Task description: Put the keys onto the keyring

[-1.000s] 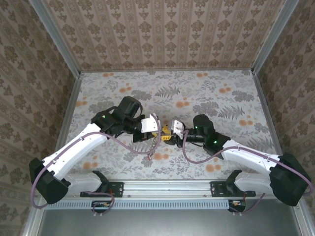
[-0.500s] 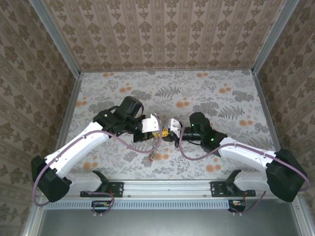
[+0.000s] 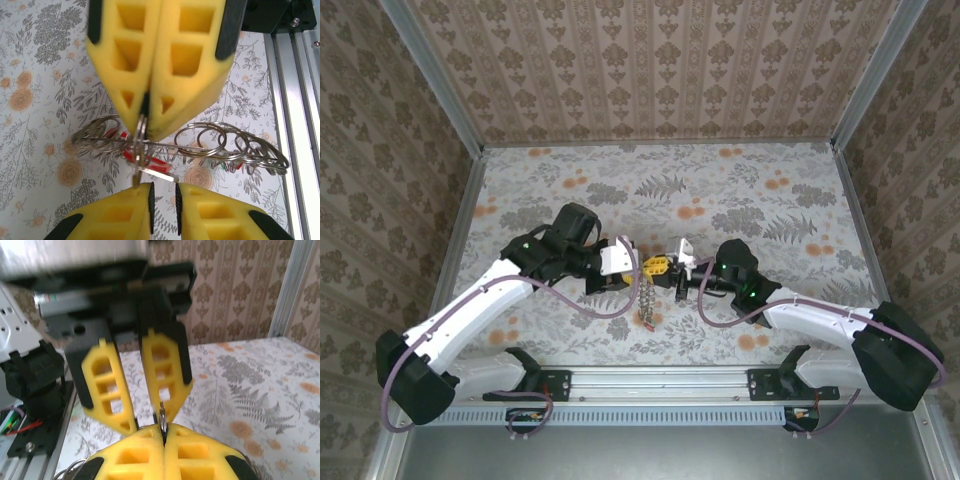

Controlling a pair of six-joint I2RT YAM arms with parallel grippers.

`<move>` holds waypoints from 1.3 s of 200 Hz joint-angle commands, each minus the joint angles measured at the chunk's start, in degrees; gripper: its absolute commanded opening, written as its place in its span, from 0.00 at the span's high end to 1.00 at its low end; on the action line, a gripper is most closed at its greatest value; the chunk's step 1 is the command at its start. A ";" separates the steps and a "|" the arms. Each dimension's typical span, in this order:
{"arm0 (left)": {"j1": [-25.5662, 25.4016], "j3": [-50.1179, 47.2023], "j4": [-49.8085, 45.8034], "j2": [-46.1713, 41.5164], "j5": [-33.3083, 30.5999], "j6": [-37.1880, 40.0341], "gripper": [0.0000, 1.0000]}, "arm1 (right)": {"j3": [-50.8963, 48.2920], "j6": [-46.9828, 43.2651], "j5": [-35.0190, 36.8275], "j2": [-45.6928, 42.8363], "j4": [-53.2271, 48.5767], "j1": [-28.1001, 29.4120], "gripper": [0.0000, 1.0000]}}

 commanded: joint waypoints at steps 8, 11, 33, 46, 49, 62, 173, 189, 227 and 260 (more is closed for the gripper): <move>0.53 -1.30 5.36 -2.43 1.42 0.38 0.83 | -0.01 4.07 -0.69 -0.66 10.54 -0.25 1.00; 0.46 -1.39 5.79 -2.59 1.41 0.29 0.84 | -0.01 4.28 -0.69 -0.58 10.93 -0.18 1.00; 0.57 -2.12 8.15 -3.68 1.88 -0.46 1.00 | -0.01 5.78 -0.42 0.33 13.24 -0.23 1.00; 0.73 -2.78 9.43 -4.48 2.37 -1.07 0.95 | 0.12 6.17 -0.50 0.79 13.93 -0.19 1.00; 0.91 -2.98 9.68 -4.78 2.40 -1.21 0.92 | 0.10 6.23 -0.43 0.76 13.98 -0.17 1.00; 1.40 -4.35 11.21 -6.28 2.95 -1.70 0.73 | 0.08 6.17 -0.40 0.89 13.91 -0.17 1.00; 3.00 -11.60 27.47 -10.23 8.84 -8.20 0.66 | 0.78 4.76 -1.62 1.13 10.75 -0.31 1.00; 2.99 -11.88 27.84 -10.32 9.06 -8.17 0.79 | 0.89 5.28 -0.84 1.10 11.00 -0.33 1.00; 2.88 -12.40 26.22 -10.14 8.17 -6.49 1.00 | 0.63 8.04 1.84 1.24 15.13 -0.30 1.00; 2.88 -14.18 25.38 -10.58 5.16 -5.19 0.96 | -0.21 12.30 4.70 1.01 20.27 -1.10 1.00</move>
